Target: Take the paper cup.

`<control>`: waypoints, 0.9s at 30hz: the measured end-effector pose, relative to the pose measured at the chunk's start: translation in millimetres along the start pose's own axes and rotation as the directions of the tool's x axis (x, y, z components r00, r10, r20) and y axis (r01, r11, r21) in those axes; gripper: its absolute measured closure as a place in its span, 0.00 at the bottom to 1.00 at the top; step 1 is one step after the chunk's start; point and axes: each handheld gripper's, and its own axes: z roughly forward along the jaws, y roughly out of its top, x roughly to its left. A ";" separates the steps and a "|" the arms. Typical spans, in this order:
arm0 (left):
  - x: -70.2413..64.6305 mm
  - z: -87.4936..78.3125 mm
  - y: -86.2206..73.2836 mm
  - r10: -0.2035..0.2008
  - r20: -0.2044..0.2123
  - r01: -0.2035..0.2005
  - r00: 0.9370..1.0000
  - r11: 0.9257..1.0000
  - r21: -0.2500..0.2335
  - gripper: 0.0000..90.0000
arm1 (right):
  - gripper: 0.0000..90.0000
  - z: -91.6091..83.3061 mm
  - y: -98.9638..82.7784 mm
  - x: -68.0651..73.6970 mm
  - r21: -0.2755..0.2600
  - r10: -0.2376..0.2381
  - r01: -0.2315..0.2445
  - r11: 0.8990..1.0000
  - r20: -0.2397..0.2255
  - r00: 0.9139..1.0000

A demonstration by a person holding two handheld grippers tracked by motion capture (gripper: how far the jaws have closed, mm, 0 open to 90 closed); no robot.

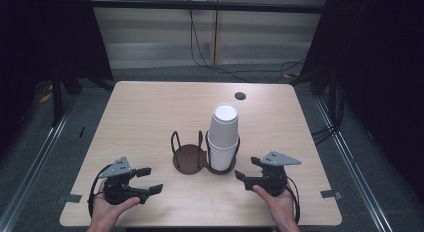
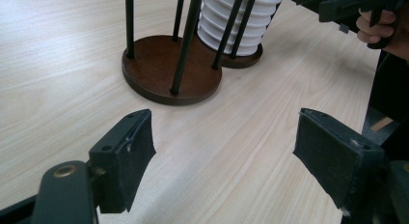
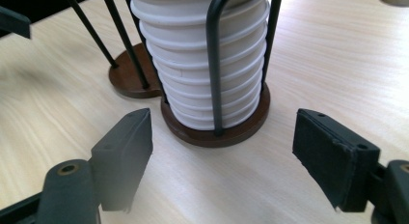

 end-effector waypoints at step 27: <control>-1.6 1.6 -0.5 0.010 0.011 -0.010 1.000 0.999 0.048 0.26 | 0.23 -28.7 31.8 -7.7 0.028 0.014 -0.011 1.000 -0.100 0.995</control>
